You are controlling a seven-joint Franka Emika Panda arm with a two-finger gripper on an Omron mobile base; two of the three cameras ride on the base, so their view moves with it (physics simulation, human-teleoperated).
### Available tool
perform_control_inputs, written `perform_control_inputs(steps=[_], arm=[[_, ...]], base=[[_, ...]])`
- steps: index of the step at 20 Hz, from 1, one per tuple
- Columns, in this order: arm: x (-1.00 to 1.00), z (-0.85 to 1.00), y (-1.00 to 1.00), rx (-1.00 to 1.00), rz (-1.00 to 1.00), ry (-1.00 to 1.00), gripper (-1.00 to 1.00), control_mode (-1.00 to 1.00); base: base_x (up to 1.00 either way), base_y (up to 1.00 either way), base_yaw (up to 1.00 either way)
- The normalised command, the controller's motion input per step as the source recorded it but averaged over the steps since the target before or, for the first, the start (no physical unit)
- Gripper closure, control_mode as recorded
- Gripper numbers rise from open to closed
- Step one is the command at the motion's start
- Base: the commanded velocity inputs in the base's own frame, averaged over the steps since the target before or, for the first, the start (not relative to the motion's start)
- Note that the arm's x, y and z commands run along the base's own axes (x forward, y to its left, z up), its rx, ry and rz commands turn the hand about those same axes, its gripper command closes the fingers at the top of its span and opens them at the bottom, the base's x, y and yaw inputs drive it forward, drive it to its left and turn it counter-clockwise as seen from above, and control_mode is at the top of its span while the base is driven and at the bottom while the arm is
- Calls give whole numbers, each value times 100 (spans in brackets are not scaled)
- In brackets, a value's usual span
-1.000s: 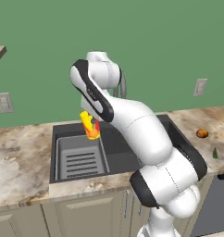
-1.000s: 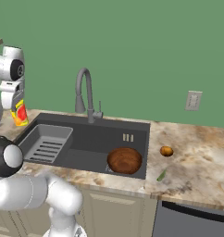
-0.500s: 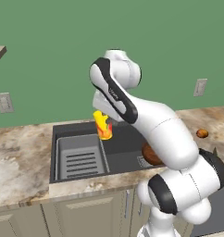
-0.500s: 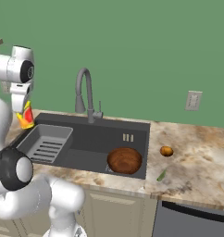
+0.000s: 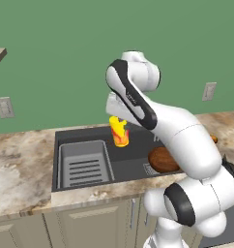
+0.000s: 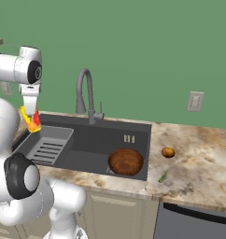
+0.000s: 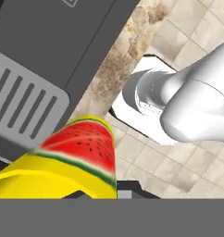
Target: Remove the mango and lemon wedge from the sink. Then move the bowl and cup from the counter to the sink for washing.
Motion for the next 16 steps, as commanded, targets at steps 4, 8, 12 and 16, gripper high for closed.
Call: perform_control_inputs(steps=[4, 8, 12, 16], arm=[[-11, 0, -41, 0, 20, 0, 100, -100], [-11, 0, -42, 0, 24, 0, 100, -100], [-8, 0, -40, 0, 29, -2, 100, -100], [-2, 0, -39, 2, 29, -2, 100, -100]], base=[[0, 0, 0], [0, 0, 0], [0, 0, 0], [0, 0, 0]])
